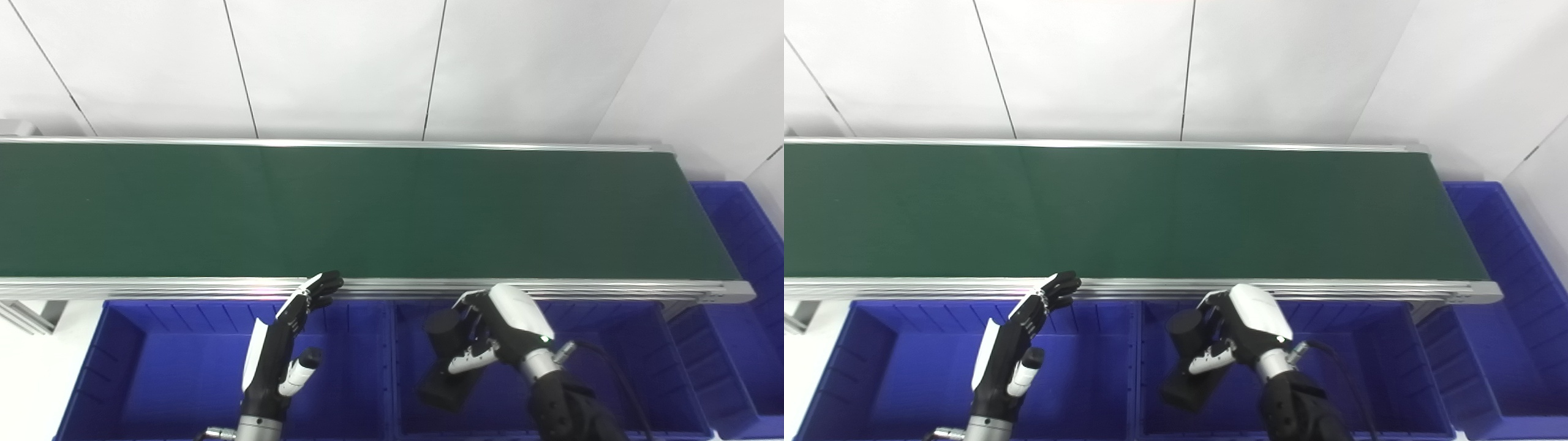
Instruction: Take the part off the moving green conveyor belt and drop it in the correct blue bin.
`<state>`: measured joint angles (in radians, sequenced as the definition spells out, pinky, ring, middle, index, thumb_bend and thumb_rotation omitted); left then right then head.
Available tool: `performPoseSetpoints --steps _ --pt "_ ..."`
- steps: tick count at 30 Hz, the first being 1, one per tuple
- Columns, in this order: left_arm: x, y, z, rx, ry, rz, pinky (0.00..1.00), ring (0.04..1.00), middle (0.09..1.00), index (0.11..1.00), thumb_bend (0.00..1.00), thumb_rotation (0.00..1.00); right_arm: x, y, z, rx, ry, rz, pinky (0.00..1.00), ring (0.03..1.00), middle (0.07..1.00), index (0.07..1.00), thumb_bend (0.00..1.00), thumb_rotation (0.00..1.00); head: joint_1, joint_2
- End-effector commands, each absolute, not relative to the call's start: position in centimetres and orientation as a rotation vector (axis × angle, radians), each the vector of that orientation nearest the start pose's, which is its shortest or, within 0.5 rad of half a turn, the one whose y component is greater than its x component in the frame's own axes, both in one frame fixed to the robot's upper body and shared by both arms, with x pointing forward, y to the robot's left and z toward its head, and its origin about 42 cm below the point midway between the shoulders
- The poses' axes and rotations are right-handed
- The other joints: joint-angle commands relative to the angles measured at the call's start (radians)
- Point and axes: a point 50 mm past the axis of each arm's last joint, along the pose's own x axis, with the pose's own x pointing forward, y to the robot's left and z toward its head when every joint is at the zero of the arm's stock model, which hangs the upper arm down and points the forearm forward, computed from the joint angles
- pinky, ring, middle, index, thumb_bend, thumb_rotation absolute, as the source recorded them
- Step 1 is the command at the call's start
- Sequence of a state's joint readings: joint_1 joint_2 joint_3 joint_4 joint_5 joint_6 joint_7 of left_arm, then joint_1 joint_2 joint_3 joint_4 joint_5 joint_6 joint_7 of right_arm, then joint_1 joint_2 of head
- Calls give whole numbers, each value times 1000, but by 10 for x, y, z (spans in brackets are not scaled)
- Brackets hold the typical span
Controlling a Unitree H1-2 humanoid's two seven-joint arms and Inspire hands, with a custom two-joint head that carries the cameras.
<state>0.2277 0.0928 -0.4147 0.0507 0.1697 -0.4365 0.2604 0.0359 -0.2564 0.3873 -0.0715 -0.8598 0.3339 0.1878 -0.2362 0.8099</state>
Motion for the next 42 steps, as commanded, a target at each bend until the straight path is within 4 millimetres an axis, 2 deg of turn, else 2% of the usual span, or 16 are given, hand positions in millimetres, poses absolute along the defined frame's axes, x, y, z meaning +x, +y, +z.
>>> performPoseSetpoints --steps 1,2,4,5,6,7,10,14,16,19,23,27,31,34,39,42 --pt "183 146 69 92 -261 -173 778 808 794 795 764 1000 260 -207 77 -1161 197 364 332 369 469 563 505 0 0 1" --pt "184 146 69 96 -263 -174 778 808 795 795 763 1000 260 -207 75 -1167 198 378 332 369 468 563 505 0 -2 0" --pt "184 147 69 102 -263 -177 775 807 795 795 753 1000 258 -207 75 -1171 202 387 404 409 525 533 509 0 -5 0" --pt "184 148 69 104 -263 -177 779 810 796 796 760 1000 256 -207 75 -1170 204 386 493 591 690 659 634 0 -5 0" --pt "183 148 68 105 -261 -177 781 810 797 796 763 1000 254 -206 77 -1172 184 375 523 654 746 702 677 0 -7 1" --pt "183 148 68 106 -260 -176 784 811 797 796 761 1000 253 -206 79 -1173 169 368 587 750 810 758 710 52 -7 1" --pt "183 149 70 108 -266 -179 788 814 800 797 742 1000 245 -205 88 -1149 94 316 713 881 907 834 723 165 -6 3" --pt "181 150 72 101 -269 -180 790 818 803 798 736 1000 232 -204 98 -1045 27 237 782 937 953 864 707 140 -7 6" --pt "180 151 73 97 -269 -178 786 818 804 800 735 1000 222 -203 106 -973 -25 185 842 962 975 893 706 129 -6 8" --pt "178 152 73 100 -271 -182 786 819 806 803 730 1000 207 -203 116 -853 -100 127 888 987 994 931 712 188 -7 11" --pt "177 154 74 108 -269 -199 800 830 818 815 738 1000 187 -201 128 -686 -127 80 827 969 1000 985 749 335 -1 18" --pt "176 156 75 106 -267 -207 814 838 828 830 757 1000 167 -194 133 -483 -122 115 897 975 996 991 760 371 12 22" --pt "173 156 74 104 -260 -191 809 838 830 829 767 1000 154 -187 125 -303 -75 162 877 931 971 968 837 417 28 20" --pt "172 155 74 99 -257 -189 812 842 835 833 752 1000 151 -186 114 -189 -68 193 851 904 942 948 883 380 48 20" --pt "172 154 74 119 -262 -194 815 851 848 845 702 1000 150 -190 105 -77 -49 204 891 926 959 972 898 386 82 18" --pt "170 153 75 116 -257 -188 819 858 857 853 722 1000 149 -190 103 -74 -41 203 915 927 956 967 903 447 92 17"
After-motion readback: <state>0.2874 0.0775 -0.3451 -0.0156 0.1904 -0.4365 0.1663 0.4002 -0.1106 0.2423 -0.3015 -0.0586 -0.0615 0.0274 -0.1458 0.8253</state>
